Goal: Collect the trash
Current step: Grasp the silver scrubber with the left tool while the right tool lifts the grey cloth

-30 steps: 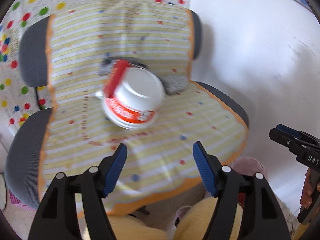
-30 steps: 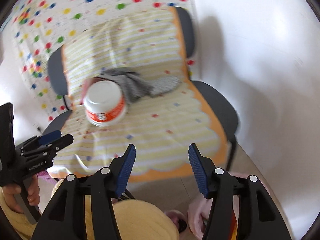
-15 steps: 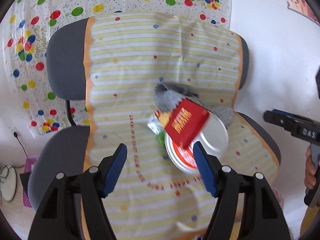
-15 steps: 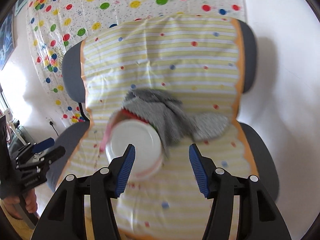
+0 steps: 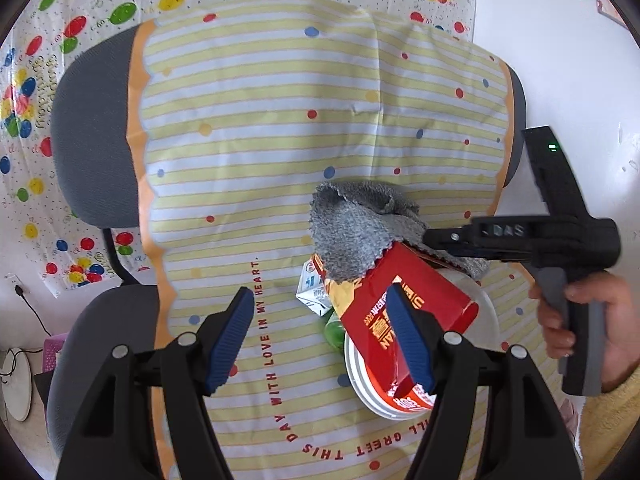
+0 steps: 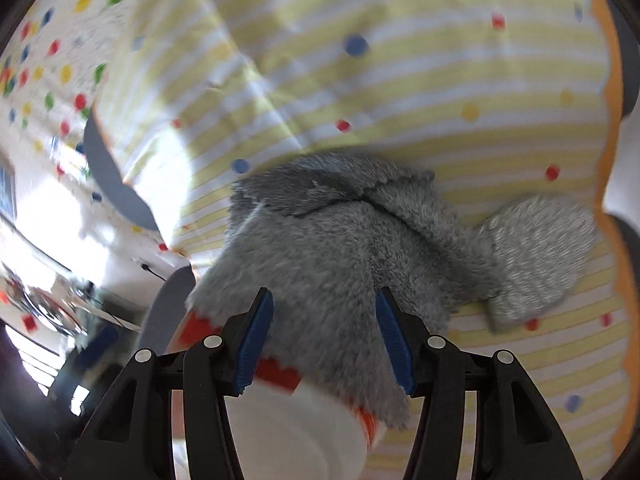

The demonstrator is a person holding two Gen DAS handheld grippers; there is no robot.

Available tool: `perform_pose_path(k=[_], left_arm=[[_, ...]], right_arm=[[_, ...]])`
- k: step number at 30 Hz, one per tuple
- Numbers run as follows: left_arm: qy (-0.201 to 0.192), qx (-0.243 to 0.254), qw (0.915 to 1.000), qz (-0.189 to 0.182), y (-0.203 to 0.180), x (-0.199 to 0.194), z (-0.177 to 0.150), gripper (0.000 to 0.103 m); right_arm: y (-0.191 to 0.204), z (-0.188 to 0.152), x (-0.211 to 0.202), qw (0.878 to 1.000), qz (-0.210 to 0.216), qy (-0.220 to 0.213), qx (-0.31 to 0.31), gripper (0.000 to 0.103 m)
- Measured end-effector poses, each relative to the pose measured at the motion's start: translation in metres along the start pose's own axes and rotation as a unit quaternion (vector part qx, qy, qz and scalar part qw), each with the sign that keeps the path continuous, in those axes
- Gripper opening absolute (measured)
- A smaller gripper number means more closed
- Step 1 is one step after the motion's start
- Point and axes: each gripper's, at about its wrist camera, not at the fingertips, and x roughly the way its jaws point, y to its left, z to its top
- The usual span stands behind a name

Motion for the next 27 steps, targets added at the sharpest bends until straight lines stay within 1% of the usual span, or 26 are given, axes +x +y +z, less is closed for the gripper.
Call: perform_pose_path(k=[1, 2, 3, 4, 5, 7, 11, 13, 14, 15, 16, 18, 20, 22, 23, 25, 27], left_arm=[[0.002, -0.001, 1.0, 0.001, 0.0, 0.002, -0.001, 0.067], [0.004, -0.002, 1.0, 0.002, 0.0, 0.004, -0.002, 0.067], [0.007, -0.003, 1.0, 0.002, 0.001, 0.006, -0.004, 0.067], [0.01, -0.004, 0.9999, 0.003, 0.001, 0.007, -0.005, 0.067], [0.012, -0.004, 0.9999, 0.006, 0.002, 0.007, -0.006, 0.067], [0.012, -0.005, 0.9999, 0.011, 0.002, 0.005, -0.006, 0.067], [0.006, -0.002, 0.9998, 0.02, 0.002, -0.008, -0.005, 0.067], [-0.001, 0.0, 0.9997, 0.024, 0.0, -0.017, -0.004, 0.067], [-0.003, 0.002, 0.9997, 0.025, 0.0, -0.021, -0.004, 0.067], [-0.007, 0.003, 0.9996, 0.027, -0.002, -0.026, -0.003, 0.067], [-0.01, 0.005, 0.9995, 0.028, -0.003, -0.031, -0.002, 0.067], [-0.015, 0.007, 0.9995, 0.028, -0.008, -0.037, -0.001, 0.067], [-0.019, 0.01, 0.9995, 0.023, -0.014, -0.042, 0.001, 0.067], [-0.023, 0.017, 0.9995, 0.016, -0.025, -0.046, 0.002, 0.067], [-0.024, 0.021, 0.9994, 0.012, -0.03, -0.048, 0.002, 0.067], [-0.025, 0.033, 0.9991, -0.001, -0.048, -0.048, 0.002, 0.067], [-0.024, 0.048, 0.9985, -0.012, -0.068, -0.045, 0.0, 0.067]], right_arm=[[-0.003, 0.0, 0.006, 1.0, 0.014, 0.008, 0.013, 0.05], [-0.004, -0.001, 0.008, 0.999, 0.025, 0.012, 0.017, 0.043], [-0.004, -0.002, 0.009, 0.999, 0.028, 0.013, 0.022, 0.027], [-0.003, -0.002, 0.009, 1.0, 0.02, 0.009, 0.022, 0.015], [0.001, -0.002, 0.007, 1.0, 0.007, 0.001, 0.013, 0.008], [0.011, -0.002, -0.001, 1.0, -0.009, -0.018, -0.009, 0.008], [0.037, 0.005, -0.033, 0.994, -0.051, -0.081, -0.058, 0.007], [0.051, 0.004, -0.057, 0.987, -0.065, -0.122, -0.083, 0.006], [0.06, 0.002, -0.078, 0.981, -0.07, -0.153, -0.098, 0.006], [0.064, 0.0, -0.091, 0.977, -0.069, -0.171, -0.105, 0.006], [0.07, -0.004, -0.113, 0.971, -0.07, -0.197, -0.114, 0.006], [0.076, -0.009, -0.146, 0.962, -0.07, -0.232, -0.124, 0.006], [0.078, -0.018, -0.182, 0.957, -0.048, -0.252, -0.134, 0.006], [0.08, -0.024, -0.206, 0.95, -0.055, -0.274, -0.142, 0.006], [0.081, -0.033, -0.224, 0.944, -0.072, -0.285, -0.152, 0.006], [0.079, -0.046, -0.241, 0.937, -0.109, -0.293, -0.156, 0.006], [0.067, -0.061, -0.253, 0.933, -0.145, -0.287, -0.16, 0.006]])
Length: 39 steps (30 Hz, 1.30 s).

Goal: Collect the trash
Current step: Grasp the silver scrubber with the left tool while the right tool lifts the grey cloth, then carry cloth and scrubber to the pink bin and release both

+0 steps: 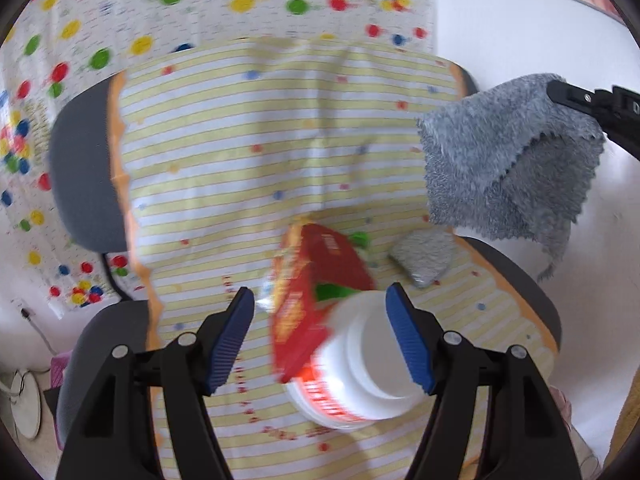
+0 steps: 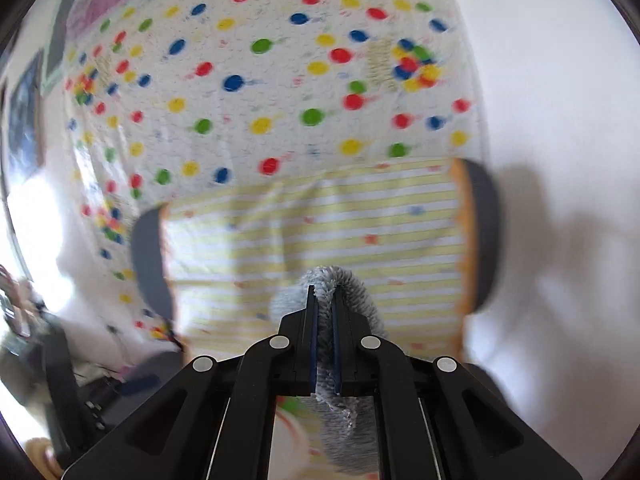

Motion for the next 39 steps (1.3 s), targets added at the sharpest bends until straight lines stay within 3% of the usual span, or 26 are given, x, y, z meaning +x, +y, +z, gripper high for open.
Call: perform_pose_path(k=[4, 10, 14, 18, 21, 29, 30, 32, 33, 34, 35, 39], left_arm=[[0.001, 0.024, 0.9996, -0.017, -0.051, 0.016, -0.001, 0.067], [0.008, 0.047, 0.9984, -0.033, -0.121, 0.068, 0.008, 0.067], [0.042, 0.022, 0.9983, -0.034, -0.138, 0.122, 0.016, 0.067], [0.073, 0.023, 0.997, -0.01, -0.155, 0.177, 0.018, 0.067], [0.088, 0.032, 0.9956, 0.011, -0.166, 0.212, 0.018, 0.082], [0.132, -0.015, 0.991, -0.01, -0.156, 0.274, 0.014, 0.084], [0.135, -0.02, 0.9906, -0.011, -0.155, 0.276, 0.013, 0.081], [0.138, -0.035, 0.9898, -0.011, -0.153, 0.278, 0.011, 0.066], [0.131, -0.04, 0.9906, -0.007, -0.152, 0.275, 0.01, 0.052], [0.123, -0.042, 0.9914, -0.012, -0.152, 0.271, 0.01, 0.024], [0.119, -0.042, 0.9918, -0.018, -0.152, 0.267, 0.009, 0.009], [0.087, -0.049, 0.9937, -0.052, -0.15, 0.22, 0.004, 0.007]], right_arm=[[-0.029, -0.033, 0.001, 0.998, -0.044, 0.035, -0.012, 0.006], [-0.085, -0.073, 0.003, 0.994, -0.082, 0.064, 0.034, 0.006], [-0.113, -0.102, 0.02, 0.989, -0.094, 0.1, 0.058, 0.006], [-0.129, -0.124, 0.032, 0.986, -0.095, 0.111, 0.076, 0.006], [-0.137, -0.135, 0.039, 0.986, -0.089, 0.112, 0.087, 0.006], [-0.145, -0.148, 0.052, 0.986, -0.069, 0.115, 0.1, 0.006], [-0.145, -0.149, 0.053, 0.986, -0.067, 0.115, 0.1, 0.006], [-0.145, -0.15, 0.054, 0.986, -0.066, 0.117, 0.102, 0.006], [-0.144, -0.151, 0.053, 0.986, -0.066, 0.117, 0.103, 0.006], [-0.144, -0.151, 0.052, 0.986, -0.066, 0.117, 0.102, 0.006], [-0.143, -0.151, 0.051, 0.986, -0.067, 0.117, 0.102, 0.006], [-0.138, -0.147, 0.03, 0.986, -0.071, 0.105, 0.104, 0.006]])
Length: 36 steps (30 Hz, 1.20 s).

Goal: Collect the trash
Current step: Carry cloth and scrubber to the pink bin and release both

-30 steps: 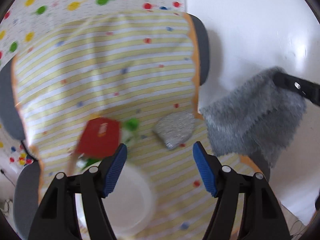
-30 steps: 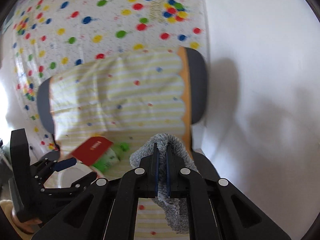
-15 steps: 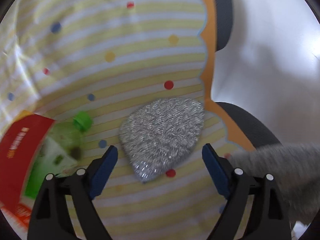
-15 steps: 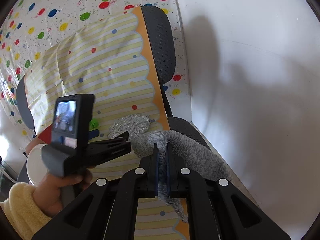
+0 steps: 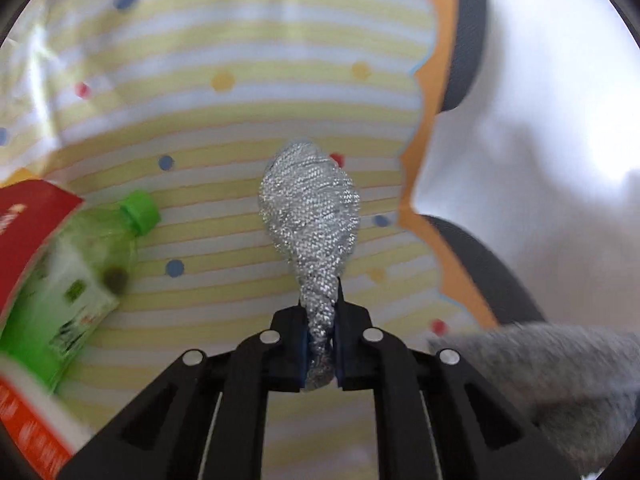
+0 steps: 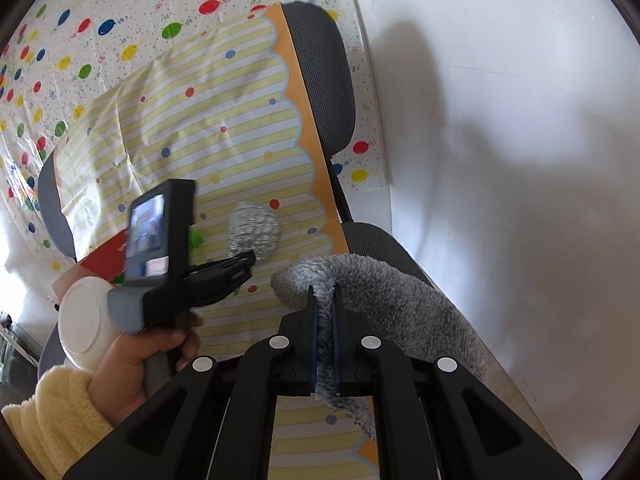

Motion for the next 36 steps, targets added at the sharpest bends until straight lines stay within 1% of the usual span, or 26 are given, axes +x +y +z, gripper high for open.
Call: perform_pose_path(k=[2, 4, 5, 8, 11, 12, 15, 17, 18, 19, 23, 25, 26, 28, 31, 36], left_arm=[[-0.006, -0.002, 0.9994, -0.033, -0.001, -0.028, -0.01, 0.007], [-0.014, 0.013, 0.9978, -0.063, -0.004, -0.064, -0.025, 0.007], [-0.021, 0.021, 0.9971, -0.071, -0.005, -0.081, -0.032, 0.007], [-0.039, 0.049, 0.9961, -0.063, -0.006, -0.132, -0.056, 0.008], [-0.048, 0.068, 0.9956, -0.043, -0.001, -0.16, -0.072, 0.008], [-0.046, 0.076, 0.9953, -0.039, 0.001, -0.169, -0.081, 0.008], [-0.029, 0.08, 0.9952, -0.048, 0.005, -0.192, -0.106, 0.008], [-0.021, 0.085, 0.9948, -0.051, 0.003, -0.196, -0.113, 0.008], [-0.015, 0.089, 0.9944, -0.056, 0.002, -0.204, -0.123, 0.008], [-0.013, 0.09, 0.994, -0.062, 0.001, -0.21, -0.126, 0.008], [-0.015, 0.098, 0.992, -0.077, -0.009, -0.229, -0.152, 0.008], [-0.014, 0.112, 0.9883, -0.102, -0.017, -0.238, -0.169, 0.008], [-0.016, 0.118, 0.9856, -0.12, -0.02, -0.242, -0.176, 0.008], [-0.024, 0.132, 0.9811, -0.14, -0.027, -0.245, -0.189, 0.008], [-0.015, 0.137, 0.9759, -0.169, -0.037, -0.247, -0.206, 0.008], [0.006, 0.149, 0.9727, -0.178, -0.051, -0.24, -0.219, 0.008]], right_arm=[[0.0, -0.001, -0.016, 1.0, -0.002, -0.011, 0.004, 0.006], [0.002, -0.005, -0.037, 1.0, -0.006, -0.023, 0.007, 0.006], [0.003, -0.008, -0.052, 0.999, -0.008, -0.031, 0.009, 0.006], [0.007, -0.02, -0.081, 0.999, -0.013, -0.04, 0.012, 0.006], [0.011, -0.035, -0.106, 0.999, -0.019, -0.042, 0.015, 0.006], [0.013, -0.04, -0.112, 0.999, -0.021, -0.042, 0.016, 0.006], [0.015, -0.056, -0.133, 0.999, -0.021, -0.042, 0.025, 0.006], [0.016, -0.066, -0.15, 0.998, -0.019, -0.045, 0.034, 0.006], [0.016, -0.071, -0.157, 0.998, -0.02, -0.047, 0.037, 0.006], [0.017, -0.076, -0.165, 0.998, -0.022, -0.049, 0.037, 0.006], [0.017, -0.098, -0.19, 0.997, -0.04, -0.051, 0.038, 0.006], [0.014, -0.113, -0.2, 0.997, -0.05, -0.046, 0.045, 0.006], [0.013, -0.119, -0.203, 0.997, -0.055, -0.043, 0.045, 0.006], [0.01, -0.135, -0.209, 0.996, -0.071, -0.032, 0.048, 0.006], [0.004, -0.155, -0.215, 0.994, -0.091, -0.013, 0.052, 0.007], [-0.019, -0.179, -0.208, 0.989, -0.127, 0.012, 0.069, 0.007]])
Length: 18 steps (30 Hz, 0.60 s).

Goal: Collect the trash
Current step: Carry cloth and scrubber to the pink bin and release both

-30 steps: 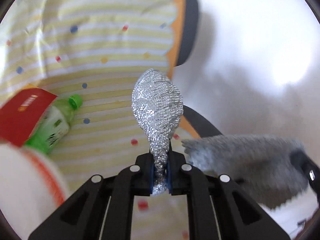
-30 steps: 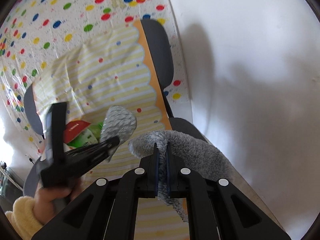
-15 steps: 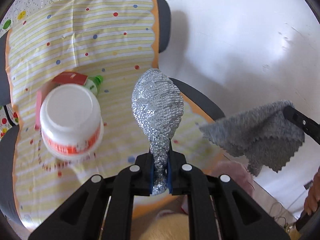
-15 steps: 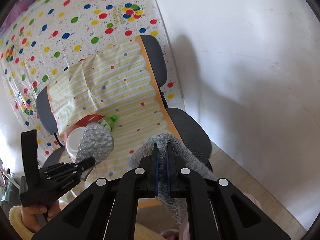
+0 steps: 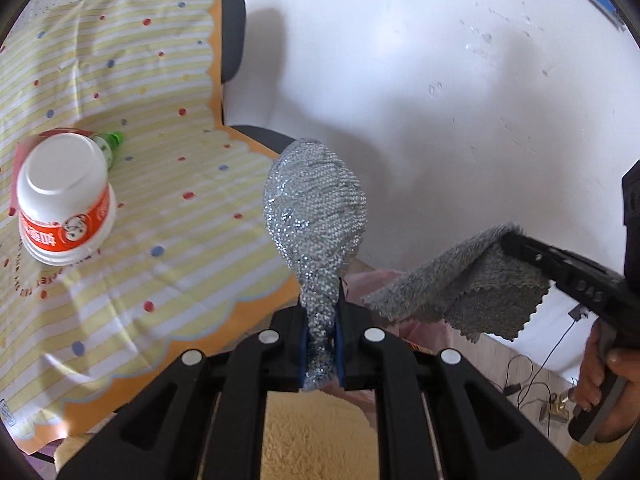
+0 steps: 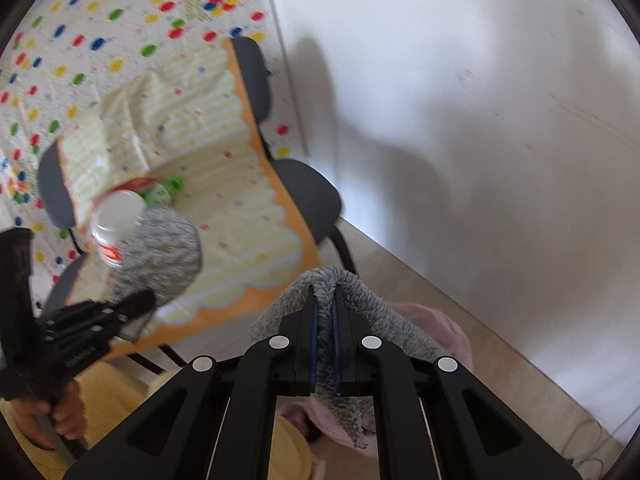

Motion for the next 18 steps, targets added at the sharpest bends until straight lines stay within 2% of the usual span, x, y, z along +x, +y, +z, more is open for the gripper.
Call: perform_pose_path(k=[8, 9, 10, 13, 18], left_arm=[[0.026, 0.017, 0.9995, 0.006, -0.012, 0.022, -0.001, 0.009], [0.03, 0.018, 0.9994, 0.007, -0.014, 0.025, -0.001, 0.009], [0.035, 0.02, 0.9991, 0.008, -0.015, 0.03, -0.002, 0.009], [0.045, 0.026, 0.9986, 0.005, -0.019, 0.039, -0.002, 0.009], [0.06, 0.043, 0.9972, -0.015, -0.029, 0.053, -0.005, 0.009]], right_arm=[[-0.034, -0.018, 0.058, 0.998, -0.016, 0.053, 0.038, 0.011], [-0.038, -0.018, 0.065, 0.997, -0.016, 0.061, 0.046, 0.015], [-0.044, -0.02, 0.072, 0.996, -0.016, 0.068, 0.059, 0.022], [-0.049, -0.022, 0.076, 0.995, -0.018, 0.069, 0.068, 0.033], [-0.054, -0.022, 0.064, 0.996, -0.013, 0.053, 0.069, 0.034]])
